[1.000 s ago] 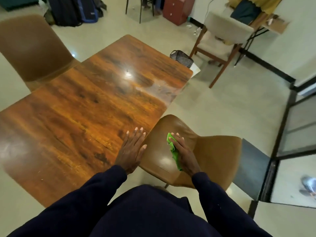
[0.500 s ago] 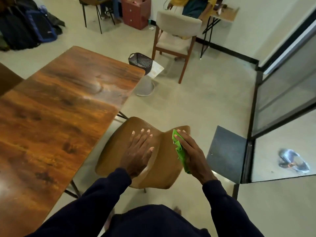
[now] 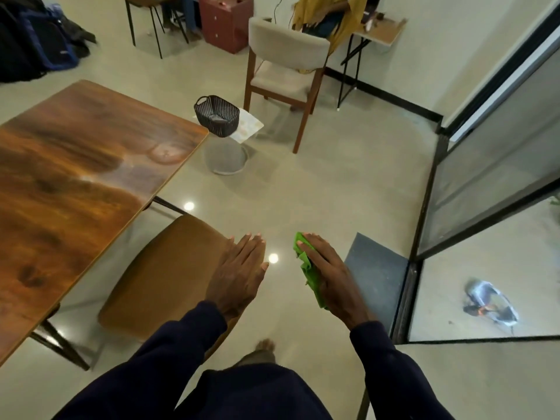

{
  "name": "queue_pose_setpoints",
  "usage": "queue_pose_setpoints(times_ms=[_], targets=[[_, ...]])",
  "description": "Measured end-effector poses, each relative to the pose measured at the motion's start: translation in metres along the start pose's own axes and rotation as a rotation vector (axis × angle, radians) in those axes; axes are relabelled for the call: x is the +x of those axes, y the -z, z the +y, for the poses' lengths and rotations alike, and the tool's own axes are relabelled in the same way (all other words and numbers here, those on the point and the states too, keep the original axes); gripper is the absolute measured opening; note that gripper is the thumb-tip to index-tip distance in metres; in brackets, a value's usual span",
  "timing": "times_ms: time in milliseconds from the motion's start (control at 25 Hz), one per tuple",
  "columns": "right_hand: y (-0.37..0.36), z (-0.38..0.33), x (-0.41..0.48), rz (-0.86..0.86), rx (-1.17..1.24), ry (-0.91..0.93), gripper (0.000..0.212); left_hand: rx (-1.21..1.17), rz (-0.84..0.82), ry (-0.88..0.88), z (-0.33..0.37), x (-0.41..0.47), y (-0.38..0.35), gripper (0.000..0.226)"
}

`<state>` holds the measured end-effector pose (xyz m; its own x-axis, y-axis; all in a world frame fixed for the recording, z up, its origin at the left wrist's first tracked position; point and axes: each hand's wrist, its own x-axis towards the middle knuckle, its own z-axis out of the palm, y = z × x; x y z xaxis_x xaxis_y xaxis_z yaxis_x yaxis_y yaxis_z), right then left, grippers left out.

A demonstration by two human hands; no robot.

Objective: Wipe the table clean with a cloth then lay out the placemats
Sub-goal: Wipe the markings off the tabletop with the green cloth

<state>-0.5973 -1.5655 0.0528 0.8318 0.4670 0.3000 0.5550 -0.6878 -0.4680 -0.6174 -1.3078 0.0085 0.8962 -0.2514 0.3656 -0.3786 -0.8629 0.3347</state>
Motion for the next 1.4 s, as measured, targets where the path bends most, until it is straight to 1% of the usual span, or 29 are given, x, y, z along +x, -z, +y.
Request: queue_pose_setpoints(times_ms=[80,160,240,320,440,520,600,680,760,840,920,1000,1080,1120,1160,1200,1280,1320,1360,1400], targets=[[0.010,0.026,0.016,0.007,0.006,0.014,0.052,0.002,0.013,0.038,0.002,0.028,-0.019,0.066],[0.017,0.064,0.040,-0.014,0.019,0.024,0.052,-0.002,0.032,0.058,-0.001,0.062,-0.042,0.064],[0.021,0.101,0.067,-0.044,0.020,0.043,0.053,-0.007,0.063,0.084,-0.005,0.093,-0.065,0.062],[0.027,0.135,0.100,-0.071,0.015,0.056,0.055,-0.042,0.083,0.156,-0.012,0.130,-0.080,0.063],[0.030,0.171,0.159,-0.103,-0.006,0.141,0.058,-0.029,0.117,0.255,-0.026,0.178,-0.093,0.062],[0.023,0.186,0.206,-0.152,0.018,0.152,0.066,-0.030,0.144,0.322,-0.044,0.203,-0.092,0.061],[0.012,0.188,0.252,-0.211,0.042,0.213,0.072,0.025,0.193,0.375,-0.063,0.216,-0.092,0.059],[-0.003,0.191,0.301,-0.273,0.111,0.298,0.064,0.072,0.241,0.473,-0.085,0.226,-0.088,0.058],[-0.023,0.187,0.347,-0.376,0.191,0.358,0.057,0.115,0.291,0.597,-0.103,0.229,-0.090,0.057],[-0.047,0.186,0.391,-0.473,0.242,0.406,0.054,0.161,0.328,0.706,-0.124,0.233,-0.094,0.057],[-0.074,0.189,0.438,-0.547,0.259,0.507,0.059,0.208,0.347,0.815,-0.148,0.240,-0.096,0.057],[-0.102,0.193,0.487,-0.587,0.241,0.640,0.070,0.263,0.360,0.935,-0.171,0.254,-0.099,0.057],[-0.122,0.188,0.531,-0.655,0.241,0.706,0.072,0.290,0.427,1.051,-0.182,0.269,-0.093,0.057],[-0.131,0.182,0.554,-0.713,0.292,0.692,0.070,0.313,0.473,1.099,-0.188,0.274,-0.092,0.057],[-0.137,0.175,0.573,-0.821,0.344,0.679,0.065,0.354,0.489,1.130,-0.194,0.277,-0.091,0.057],[-0.148,0.167,0.591,-0.887,0.360,0.720,0.058,0.391,0.500,1.178,-0.200,0.282,-0.089,0.057],[-0.169,0.152,0.620,-0.915,0.355,0.768,0.043,0.391,0.549,1.307,-0.208,0.292,-0.081,0.058],[-0.176,0.141,0.629,-0.972,0.398,0.685,0.034,0.383,0.587,1.380,-0.208,0.293,-0.081,0.058],[-0.189,0.131,0.637,-0.951,0.336,0.781,0.028,0.409,0.612,1.419,-0.210,0.292,-0.085,0.057],[-0.198,0.120,0.645,-1.020,0.332,0.754,0.028,0.454,0.608,1.441,-0.214,0.290,-0.087,0.056]])
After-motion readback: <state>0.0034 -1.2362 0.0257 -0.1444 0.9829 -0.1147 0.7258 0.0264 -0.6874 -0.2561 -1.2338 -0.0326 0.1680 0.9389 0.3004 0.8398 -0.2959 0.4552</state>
